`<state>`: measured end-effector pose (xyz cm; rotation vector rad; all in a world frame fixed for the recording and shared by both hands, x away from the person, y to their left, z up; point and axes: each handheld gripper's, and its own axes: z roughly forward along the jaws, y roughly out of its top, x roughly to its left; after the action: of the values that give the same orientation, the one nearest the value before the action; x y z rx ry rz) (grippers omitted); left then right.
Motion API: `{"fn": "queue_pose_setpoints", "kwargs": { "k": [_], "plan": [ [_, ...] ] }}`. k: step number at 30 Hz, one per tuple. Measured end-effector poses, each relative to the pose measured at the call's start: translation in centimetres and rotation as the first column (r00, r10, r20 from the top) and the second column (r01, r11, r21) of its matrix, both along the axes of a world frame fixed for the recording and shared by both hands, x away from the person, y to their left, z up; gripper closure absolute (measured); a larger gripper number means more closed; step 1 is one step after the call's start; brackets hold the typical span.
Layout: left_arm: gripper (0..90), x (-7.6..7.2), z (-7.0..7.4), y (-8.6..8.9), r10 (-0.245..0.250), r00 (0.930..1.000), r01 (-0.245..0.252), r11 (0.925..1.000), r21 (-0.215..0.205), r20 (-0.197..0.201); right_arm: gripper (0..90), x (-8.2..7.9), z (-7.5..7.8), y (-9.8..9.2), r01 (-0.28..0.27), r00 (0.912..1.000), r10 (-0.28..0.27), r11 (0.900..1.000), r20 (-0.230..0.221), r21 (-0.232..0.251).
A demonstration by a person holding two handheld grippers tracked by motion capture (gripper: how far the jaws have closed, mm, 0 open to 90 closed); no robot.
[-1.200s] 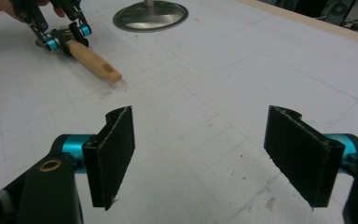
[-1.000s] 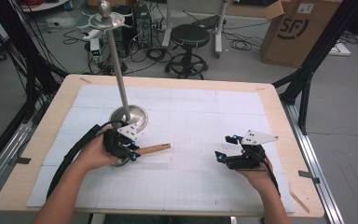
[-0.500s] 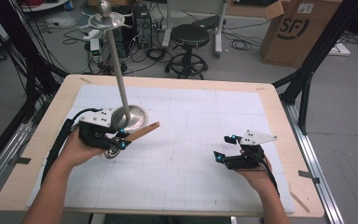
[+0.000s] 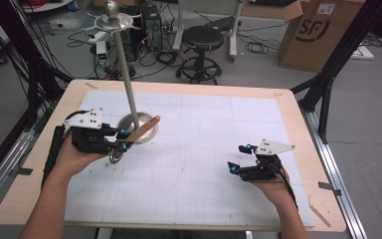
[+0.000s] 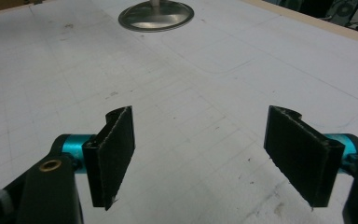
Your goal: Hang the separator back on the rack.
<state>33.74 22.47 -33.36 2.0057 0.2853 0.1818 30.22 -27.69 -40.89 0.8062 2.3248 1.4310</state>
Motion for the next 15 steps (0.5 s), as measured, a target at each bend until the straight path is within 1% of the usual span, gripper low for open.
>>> {"fn": "queue_pose_setpoints", "kwargs": {
  "k": [2,3,5,6,9,11,13,15],
  "plan": [
    [68.9,-0.1,0.2,0.3,0.013,0.9999,-0.013,0.9996,-0.025,0.006,23.9,0.1,0.0,0.1,-0.003,1.0000,0.003,1.000,-0.002,-0.004],
    [68.9,-0.1,0.3,0.5,0.015,0.9998,-0.014,0.9995,-0.027,0.011,23.9,0.1,-0.1,0.1,-0.004,1.0000,0.004,1.000,-0.002,-0.005],
    [68.9,-0.2,0.5,0.8,0.025,0.9996,-0.024,0.9985,-0.048,0.011,23.8,0.1,0.0,0.1,0.000,1.0000,0.000,1.000,-0.002,-0.003],
    [68.9,-0.1,0.5,1.0,0.029,0.9994,-0.028,0.9982,-0.052,0.016,23.8,0.1,0.0,0.1,-0.004,1.0000,0.004,1.000,-0.002,-0.003],
    [68.9,-0.1,0.7,1.4,0.046,0.9987,-0.044,0.9958,-0.081,0.020,23.8,0.1,-0.1,0.1,-0.004,1.0000,0.004,1.000,-0.005,-0.011],
    [68.9,-0.2,0.8,1.7,0.065,0.9976,-0.062,0.9930,-0.100,0.026,23.8,0.1,-0.1,0.2,-0.006,1.0000,0.006,1.000,0.001,-0.017],
    [68.8,-0.2,0.9,2.1,0.076,0.9965,-0.071,0.9896,-0.125,0.035,23.8,0.0,-0.1,0.2,-0.006,1.0000,0.006,1.000,-0.005,-0.014],
    [68.9,-0.2,1.0,2.5,0.088,0.9954,-0.080,0.9828,-0.166,0.038,23.8,0.0,-0.1,0.3,-0.006,1.0000,0.006,1.000,-0.003,-0.017]
  ]
}}
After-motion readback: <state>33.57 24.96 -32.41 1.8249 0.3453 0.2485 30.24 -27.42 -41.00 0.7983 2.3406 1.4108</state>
